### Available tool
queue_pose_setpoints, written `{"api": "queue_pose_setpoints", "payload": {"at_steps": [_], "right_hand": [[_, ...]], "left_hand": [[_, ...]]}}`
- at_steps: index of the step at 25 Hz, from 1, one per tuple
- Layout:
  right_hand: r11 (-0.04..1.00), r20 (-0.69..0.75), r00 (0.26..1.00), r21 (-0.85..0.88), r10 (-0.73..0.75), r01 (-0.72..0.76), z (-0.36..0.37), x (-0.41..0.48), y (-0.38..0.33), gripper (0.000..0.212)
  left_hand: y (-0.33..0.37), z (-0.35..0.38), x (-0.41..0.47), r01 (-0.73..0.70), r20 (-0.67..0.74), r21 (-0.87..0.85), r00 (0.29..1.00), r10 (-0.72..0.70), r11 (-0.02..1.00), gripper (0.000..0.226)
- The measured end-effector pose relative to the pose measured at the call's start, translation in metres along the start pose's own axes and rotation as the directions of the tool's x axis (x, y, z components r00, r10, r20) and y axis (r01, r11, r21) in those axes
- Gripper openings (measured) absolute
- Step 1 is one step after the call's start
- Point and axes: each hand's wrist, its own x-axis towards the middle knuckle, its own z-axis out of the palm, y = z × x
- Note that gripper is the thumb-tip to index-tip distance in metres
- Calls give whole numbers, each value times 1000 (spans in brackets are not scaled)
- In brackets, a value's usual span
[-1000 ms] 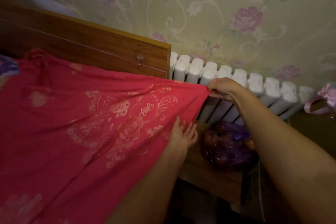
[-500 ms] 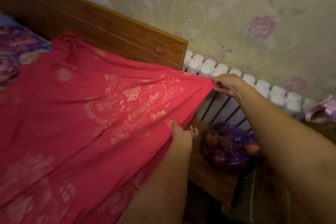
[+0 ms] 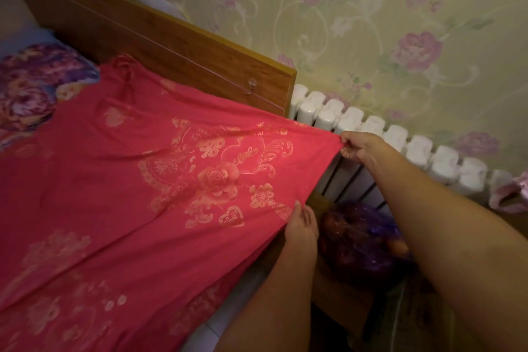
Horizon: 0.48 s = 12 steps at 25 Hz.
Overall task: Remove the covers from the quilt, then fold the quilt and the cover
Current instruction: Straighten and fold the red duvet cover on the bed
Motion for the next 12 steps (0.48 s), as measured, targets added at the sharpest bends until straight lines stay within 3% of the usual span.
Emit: {"api": "queue_pose_setpoints", "payload": {"at_steps": [3,5,7,8,10,11,12], "right_hand": [[981,-22,999,191,25,-20,1,13,23,34],[963,-70,997,269,14,6,6,13,42,33],[952,-21,998,302,55,-46,17,-2,63,23],[953,10,995,284,103,-101,23,-9,76,17],[960,29,960,29,278,-279,33,-18,101,33],[948,37,948,-37,317,-316,36,-13,116,29],[930,54,928,-23,368,-368,41,-14,121,25]], "left_hand": [[5,-1,-4,43,-17,-17,999,-44,999,9],[6,-3,4,17,-26,21,1000,-17,1000,7],[7,-3,11,18,4,48,1000,-18,999,7],[4,-1,16,21,-13,126,1000,-19,992,10],[4,-3,23,1,-32,162,999,5,987,7],[4,-2,22,-37,-52,230,997,50,972,7],[4,-2,20,-74,-77,317,992,103,946,16]]}}
